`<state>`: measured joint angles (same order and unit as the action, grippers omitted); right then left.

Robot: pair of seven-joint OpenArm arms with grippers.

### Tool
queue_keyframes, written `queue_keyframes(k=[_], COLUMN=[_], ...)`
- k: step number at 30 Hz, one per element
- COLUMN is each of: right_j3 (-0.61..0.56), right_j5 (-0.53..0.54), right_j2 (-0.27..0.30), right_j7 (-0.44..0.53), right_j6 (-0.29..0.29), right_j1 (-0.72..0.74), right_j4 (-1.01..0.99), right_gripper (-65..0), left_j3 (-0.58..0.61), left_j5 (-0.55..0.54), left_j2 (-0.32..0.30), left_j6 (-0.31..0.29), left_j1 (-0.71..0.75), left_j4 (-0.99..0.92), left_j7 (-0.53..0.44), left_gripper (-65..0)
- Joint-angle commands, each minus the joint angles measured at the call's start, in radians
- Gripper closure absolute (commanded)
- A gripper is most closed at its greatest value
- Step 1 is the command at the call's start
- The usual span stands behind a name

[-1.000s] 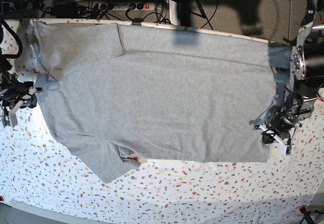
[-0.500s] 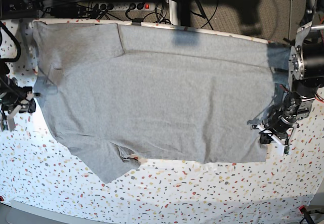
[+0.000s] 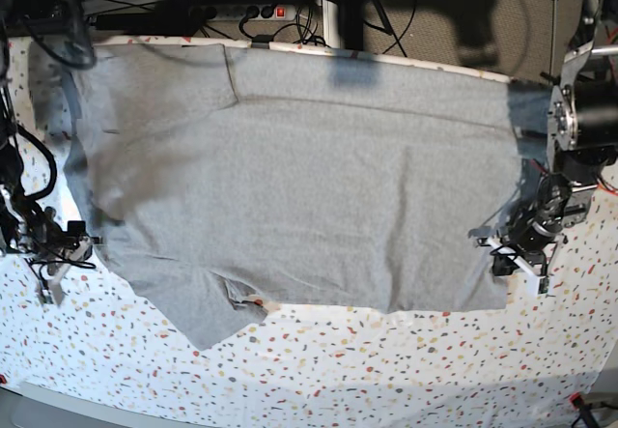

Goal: Fold the T-shirt properly
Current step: 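Grasp the hem corners with both grippers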

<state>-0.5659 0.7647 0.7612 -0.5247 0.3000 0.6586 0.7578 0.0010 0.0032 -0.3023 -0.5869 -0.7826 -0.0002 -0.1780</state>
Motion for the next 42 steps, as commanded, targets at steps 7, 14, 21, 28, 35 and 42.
queue_keyframes(k=[7,14,21,28,35,42], right_j3=[-0.095,-0.095,-0.095,-0.095,-0.095,-0.095], right_j5=[-0.148,-0.292,-0.285,-0.233,-0.233,-0.234], right_j2=[-0.147,-0.238,-0.237,-0.235,-0.235,-0.235], right_j7=[0.033,0.136,0.159,0.181,0.173,0.219], right_j6=[0.094,0.111,0.112,0.112,0.112,0.112], right_j1=[0.299,0.359,0.337,0.284,0.268,0.266], right_j4=[-0.415,-0.609,-0.625,-0.624,-0.624,-0.624], right_gripper=[-20.2,-20.2,-20.2,-20.2,-17.2,0.0], left_j3=[0.001,0.001,0.001,0.001,0.001,0.001], left_j5=[0.015,0.015,0.015,0.015,0.015,0.015], left_j2=[0.005,0.006,0.006,0.006,0.006,0.006], left_j6=[-0.013,-0.013,-0.013,-0.013,-0.013,-0.013], left_j1=[-0.015,-0.015,-0.015,-0.015,-0.015,-0.015], left_j4=[0.000,0.000,0.000,0.000,0.000,0.000], left_j7=[0.031,0.007,0.008,0.008,0.008,0.003], left_gripper=[0.0,0.0,0.0,0.0,0.0,0.0])
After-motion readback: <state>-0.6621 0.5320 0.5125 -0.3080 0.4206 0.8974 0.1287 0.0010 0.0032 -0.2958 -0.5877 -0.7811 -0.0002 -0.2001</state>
